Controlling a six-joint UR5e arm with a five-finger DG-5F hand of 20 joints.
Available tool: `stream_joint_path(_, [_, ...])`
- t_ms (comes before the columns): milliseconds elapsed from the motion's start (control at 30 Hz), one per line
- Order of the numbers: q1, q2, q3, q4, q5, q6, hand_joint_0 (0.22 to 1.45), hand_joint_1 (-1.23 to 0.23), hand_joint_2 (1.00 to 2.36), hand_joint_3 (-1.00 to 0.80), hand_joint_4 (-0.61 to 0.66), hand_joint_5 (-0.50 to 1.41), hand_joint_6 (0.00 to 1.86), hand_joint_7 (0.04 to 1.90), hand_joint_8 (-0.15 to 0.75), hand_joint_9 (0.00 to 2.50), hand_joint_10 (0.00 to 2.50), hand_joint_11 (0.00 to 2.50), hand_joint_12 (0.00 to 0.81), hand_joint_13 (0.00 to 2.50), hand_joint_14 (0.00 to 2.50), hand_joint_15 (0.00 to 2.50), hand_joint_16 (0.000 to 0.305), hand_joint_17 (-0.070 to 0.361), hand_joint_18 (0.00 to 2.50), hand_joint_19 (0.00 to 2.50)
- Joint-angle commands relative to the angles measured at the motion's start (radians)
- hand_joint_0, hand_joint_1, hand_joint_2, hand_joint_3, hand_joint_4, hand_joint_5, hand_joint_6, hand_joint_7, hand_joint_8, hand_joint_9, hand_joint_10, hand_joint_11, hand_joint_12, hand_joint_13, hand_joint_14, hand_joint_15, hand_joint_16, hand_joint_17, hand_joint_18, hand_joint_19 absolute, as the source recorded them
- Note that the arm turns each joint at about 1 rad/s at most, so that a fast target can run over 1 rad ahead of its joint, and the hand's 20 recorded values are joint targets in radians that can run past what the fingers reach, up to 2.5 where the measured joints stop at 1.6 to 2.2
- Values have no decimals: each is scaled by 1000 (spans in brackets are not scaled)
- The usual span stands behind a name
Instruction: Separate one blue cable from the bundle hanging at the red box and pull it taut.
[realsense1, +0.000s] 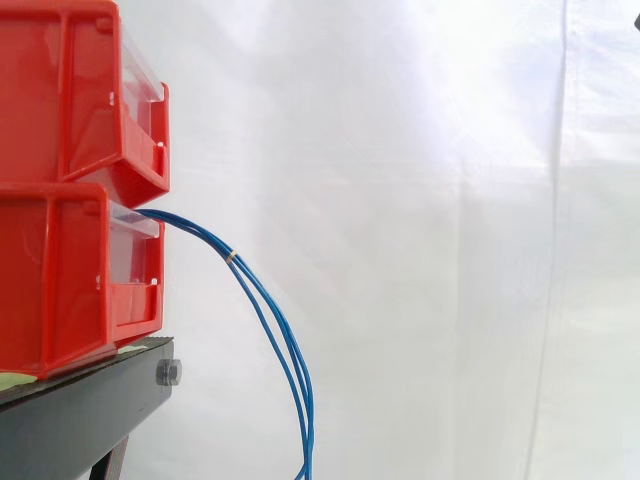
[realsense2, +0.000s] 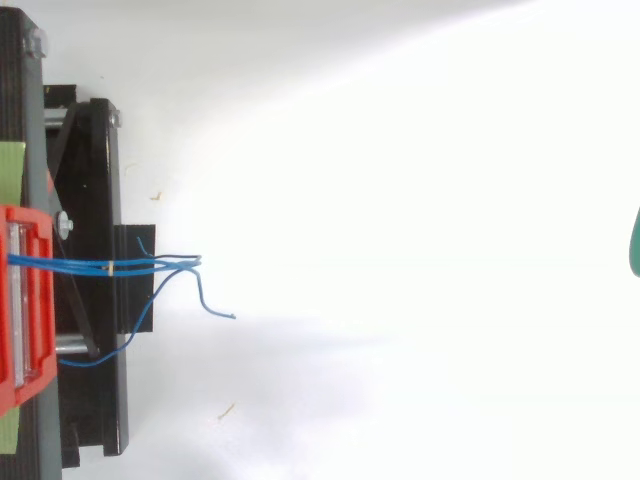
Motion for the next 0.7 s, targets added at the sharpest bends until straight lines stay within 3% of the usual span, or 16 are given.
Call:
stream_joint_path(0, [0, 0, 0, 0, 0, 0, 547, -599, 1000, -500, 236, -203, 503, 937, 178, 454, 19, 826, 318, 397, 22, 862, 47, 105, 559, 835])
stream_joint_path(667, [0, 0, 0, -2, 5, 0, 553, -592, 1000, -500, 244, -198, 503, 937, 173, 449, 18, 788, 310, 386, 22, 853, 46, 103, 569, 835])
